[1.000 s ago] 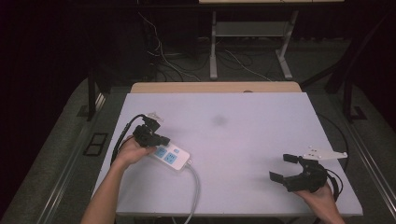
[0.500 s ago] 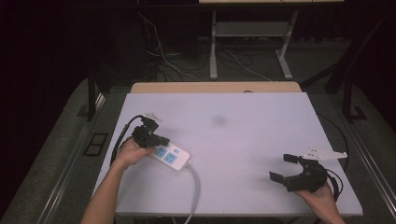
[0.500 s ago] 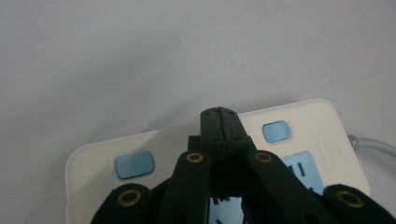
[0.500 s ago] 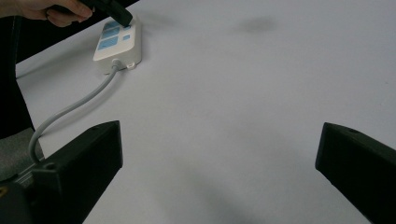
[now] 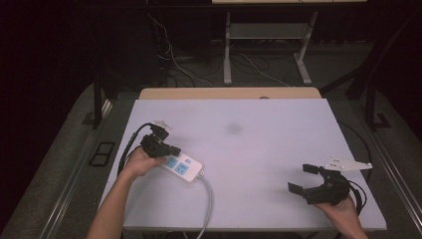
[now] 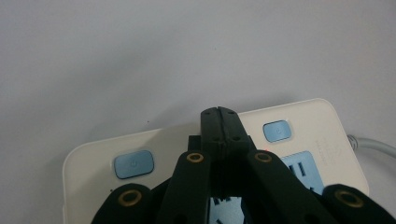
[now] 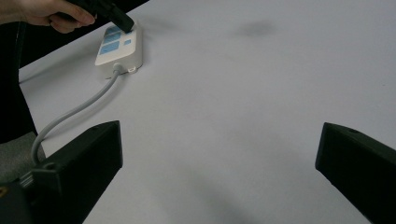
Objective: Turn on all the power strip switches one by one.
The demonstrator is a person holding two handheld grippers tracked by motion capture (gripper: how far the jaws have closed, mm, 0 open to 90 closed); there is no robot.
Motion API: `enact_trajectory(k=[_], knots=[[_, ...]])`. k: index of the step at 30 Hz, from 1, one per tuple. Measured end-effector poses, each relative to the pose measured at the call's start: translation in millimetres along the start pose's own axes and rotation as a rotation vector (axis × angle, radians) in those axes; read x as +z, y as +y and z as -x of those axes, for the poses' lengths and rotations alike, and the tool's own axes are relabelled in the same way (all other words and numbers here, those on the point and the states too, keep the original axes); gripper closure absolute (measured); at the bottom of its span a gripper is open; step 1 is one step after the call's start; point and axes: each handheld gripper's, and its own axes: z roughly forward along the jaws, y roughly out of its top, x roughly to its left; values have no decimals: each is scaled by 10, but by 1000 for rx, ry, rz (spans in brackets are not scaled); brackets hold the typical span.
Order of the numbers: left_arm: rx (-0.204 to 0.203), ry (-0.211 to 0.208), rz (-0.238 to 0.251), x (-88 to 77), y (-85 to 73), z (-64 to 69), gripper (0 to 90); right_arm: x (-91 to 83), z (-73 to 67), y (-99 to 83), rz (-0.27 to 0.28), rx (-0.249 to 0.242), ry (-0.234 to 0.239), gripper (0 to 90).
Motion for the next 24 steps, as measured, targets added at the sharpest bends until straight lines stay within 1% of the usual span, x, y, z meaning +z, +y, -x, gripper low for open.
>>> enact_trajectory(k=[3, 6, 10, 15, 20, 22, 24], knots=[[2, 1, 1, 3, -2, 2, 899, 1, 0, 1, 1, 0, -1, 5], [-7, 10, 19, 4, -24, 13, 900, 0, -2, 1, 0, 1, 0, 5], [-11, 9, 28, 2, -40, 7, 900, 0, 2, -1, 1, 1, -1, 5], [-6, 20, 22, 6, -40, 23, 900, -4, 6, 0, 2, 1, -3, 5], [-8, 23, 21, 4, -39, 26, 899, -3, 6, 0, 3, 0, -3, 5], [1, 35, 21, 6, -36, 43, 898, -2, 9, 0, 2, 2, -3, 5], [25, 63, 9, 8, -21, 88, 898, -2, 10, 0, 2, 3, -4, 5]])
